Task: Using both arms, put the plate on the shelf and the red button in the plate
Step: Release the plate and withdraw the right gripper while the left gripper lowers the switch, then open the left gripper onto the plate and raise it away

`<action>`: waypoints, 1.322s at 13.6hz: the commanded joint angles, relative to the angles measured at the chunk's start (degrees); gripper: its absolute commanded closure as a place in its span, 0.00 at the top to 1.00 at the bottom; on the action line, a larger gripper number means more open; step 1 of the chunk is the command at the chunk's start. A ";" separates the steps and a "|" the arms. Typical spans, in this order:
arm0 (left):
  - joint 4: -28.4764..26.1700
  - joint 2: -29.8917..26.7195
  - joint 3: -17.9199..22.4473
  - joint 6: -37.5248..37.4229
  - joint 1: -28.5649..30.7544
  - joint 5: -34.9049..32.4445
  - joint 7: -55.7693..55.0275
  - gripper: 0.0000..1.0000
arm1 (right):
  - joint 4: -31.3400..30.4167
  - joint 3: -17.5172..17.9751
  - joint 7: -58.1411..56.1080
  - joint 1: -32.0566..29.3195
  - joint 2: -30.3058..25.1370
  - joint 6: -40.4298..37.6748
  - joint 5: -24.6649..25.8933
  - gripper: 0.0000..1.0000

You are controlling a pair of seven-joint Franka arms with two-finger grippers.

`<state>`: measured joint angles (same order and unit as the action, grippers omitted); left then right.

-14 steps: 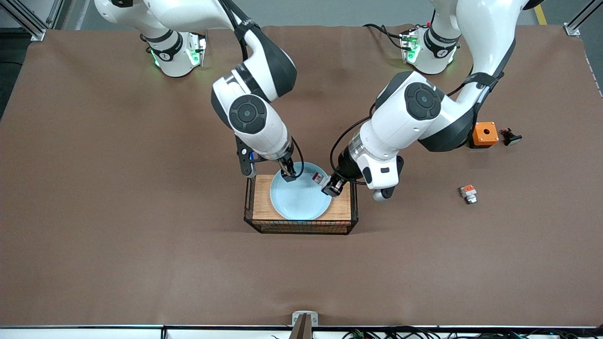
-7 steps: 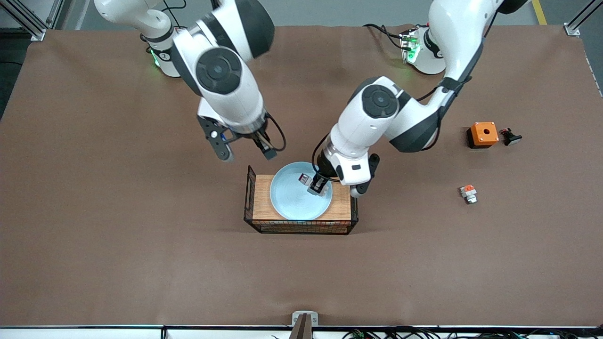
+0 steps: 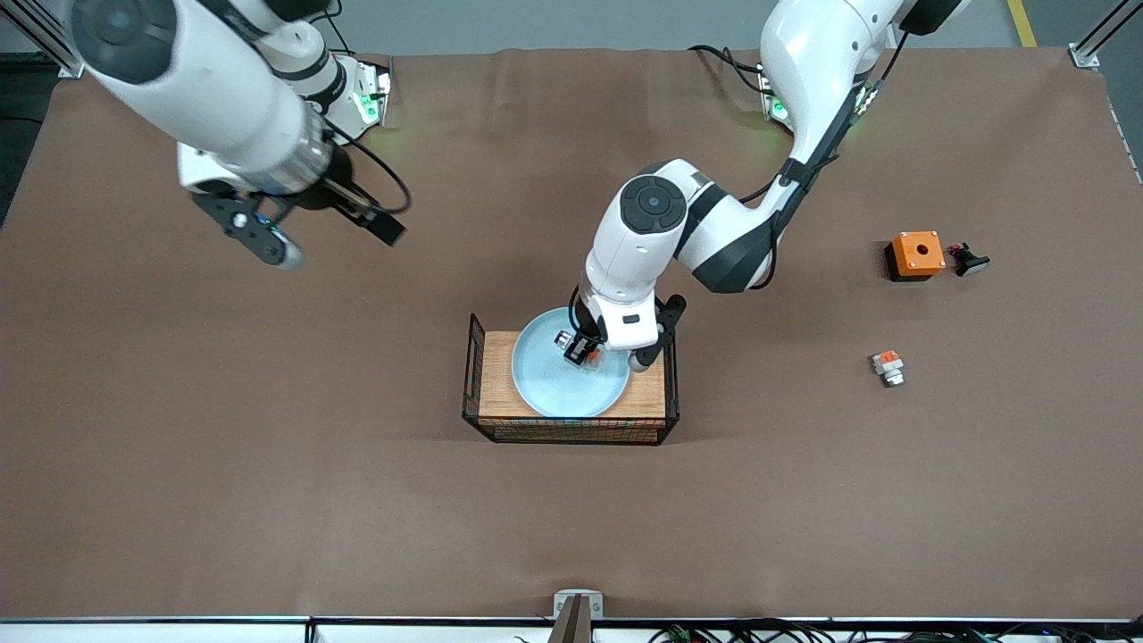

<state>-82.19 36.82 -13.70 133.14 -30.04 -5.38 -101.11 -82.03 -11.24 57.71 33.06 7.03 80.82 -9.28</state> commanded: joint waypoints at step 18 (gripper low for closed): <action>4.59 -27.49 0.61 -44.10 23.68 -1.83 52.19 1.00 | -8.60 1.14 -45.85 -20.58 -12.05 8.74 10.86 1.00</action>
<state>-74.43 13.62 -12.77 90.80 -10.37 -6.89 -56.62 -96.00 -11.15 13.20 13.99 -8.34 90.30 0.46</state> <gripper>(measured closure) 0.000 0.000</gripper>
